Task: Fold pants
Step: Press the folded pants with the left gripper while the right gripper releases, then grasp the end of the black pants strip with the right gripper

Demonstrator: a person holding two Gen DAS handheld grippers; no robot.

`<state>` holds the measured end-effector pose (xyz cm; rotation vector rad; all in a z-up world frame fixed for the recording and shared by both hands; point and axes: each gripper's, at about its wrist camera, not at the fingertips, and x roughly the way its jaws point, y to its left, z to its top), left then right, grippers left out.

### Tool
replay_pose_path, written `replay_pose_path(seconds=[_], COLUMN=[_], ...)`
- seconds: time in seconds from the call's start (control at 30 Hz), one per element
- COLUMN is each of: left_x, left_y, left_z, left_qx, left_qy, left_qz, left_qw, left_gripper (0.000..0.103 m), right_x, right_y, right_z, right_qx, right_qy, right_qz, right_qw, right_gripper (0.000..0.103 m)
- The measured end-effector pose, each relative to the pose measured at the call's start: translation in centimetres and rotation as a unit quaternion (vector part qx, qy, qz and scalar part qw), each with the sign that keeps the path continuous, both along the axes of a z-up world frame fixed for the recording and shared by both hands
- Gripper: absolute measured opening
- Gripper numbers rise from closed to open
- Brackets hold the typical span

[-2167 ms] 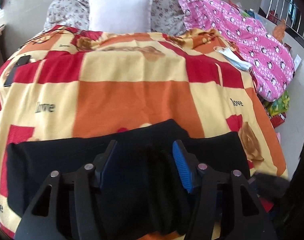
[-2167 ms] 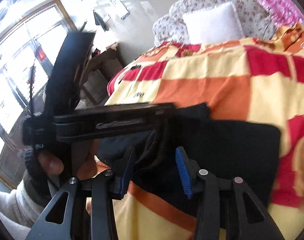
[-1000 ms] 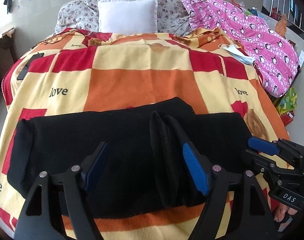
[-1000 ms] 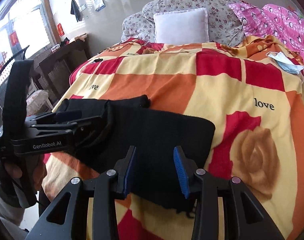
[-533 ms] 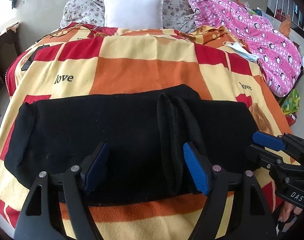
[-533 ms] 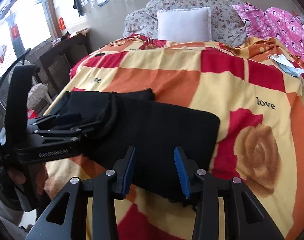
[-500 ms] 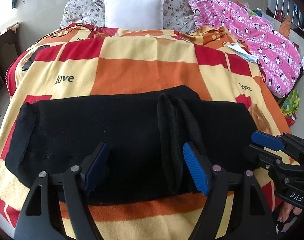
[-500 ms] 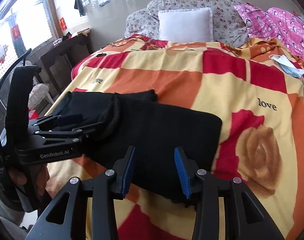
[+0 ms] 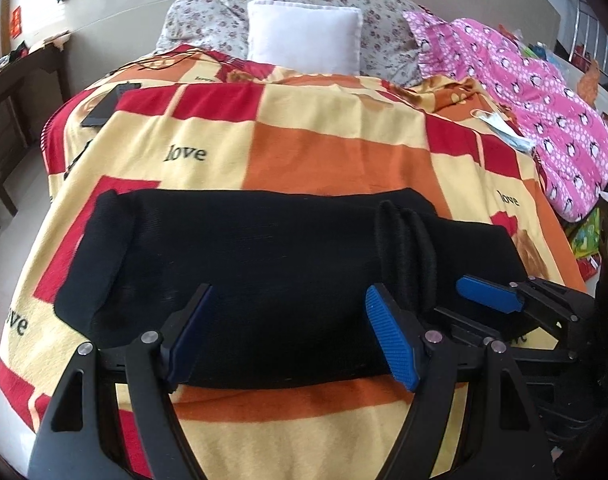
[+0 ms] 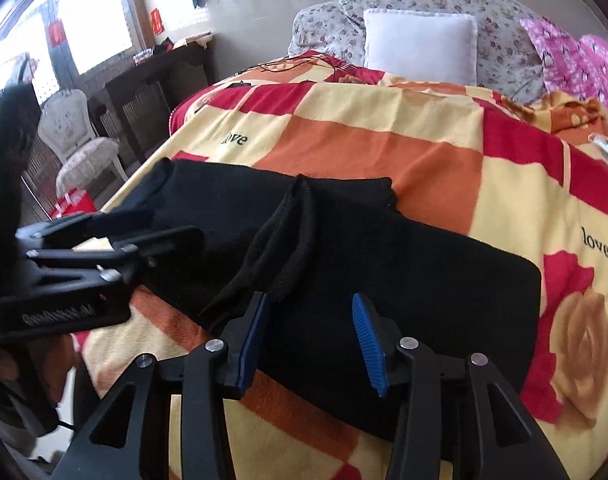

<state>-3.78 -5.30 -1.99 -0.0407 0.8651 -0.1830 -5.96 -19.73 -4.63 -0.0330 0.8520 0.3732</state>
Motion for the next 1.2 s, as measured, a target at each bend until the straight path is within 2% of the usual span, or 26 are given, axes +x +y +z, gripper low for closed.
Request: replay_pose_path(seconds=[0.3, 0.47, 0.57, 0.77, 0.87, 0.93, 1.1, 1.2], left_x=[-0.4, -0.7, -0.7, -0.6, -0.7, -0.9, -1.6, -2.1], left_y=[2.7, 4.9, 6.2, 8.9, 9.6, 10.0, 11.4, 12.4], left_z=[0.2, 0.0, -0.1, -0.3, -0.3, -0.4, -0.3, -0.3], left_qx=[-0.014, -0.020, -0.022, -0.041, -0.049, -0.051, -0.060, -0.066], left_qy=[0.000, 0.004, 0.006, 0.009, 0.009, 0.011, 0.010, 0.011], left_qz=[0.031, 0.055, 0.070, 0.102, 0.110, 0.115, 0.129, 0.140], left_qw=[0.9994, 0.9983, 0.9973, 0.9939, 0.9927, 0.9921, 0.9899, 0.9878], left_gripper=[0.077, 0.077, 0.077, 0.077, 0.077, 0.077, 0.077, 0.077], right_x=[0.4, 2.0, 2.7, 2.2, 3.2, 3.4, 3.1, 3.8], right_y=[0.8, 2.3, 3.4, 3.3, 3.3, 3.4, 4.0, 5.2], right_z=[1.6, 1.0, 0.5, 2.5, 1.1, 0.7, 3.4, 4.8], right_qx=[0.007, 0.009, -0.003, -0.002, -0.003, -0.008, 0.009, 0.027], right_qy=[-0.006, 0.006, 0.007, -0.012, 0.015, 0.018, -0.012, -0.023], right_qz=[0.012, 0.027, 0.030, 0.039, 0.040, 0.038, 0.047, 0.069], right_qw=[1.000, 1.000, 1.000, 0.999, 0.999, 0.999, 0.999, 0.997], right_gripper=[0.049, 0.049, 0.055, 0.056, 0.057, 0.057, 0.058, 0.062])
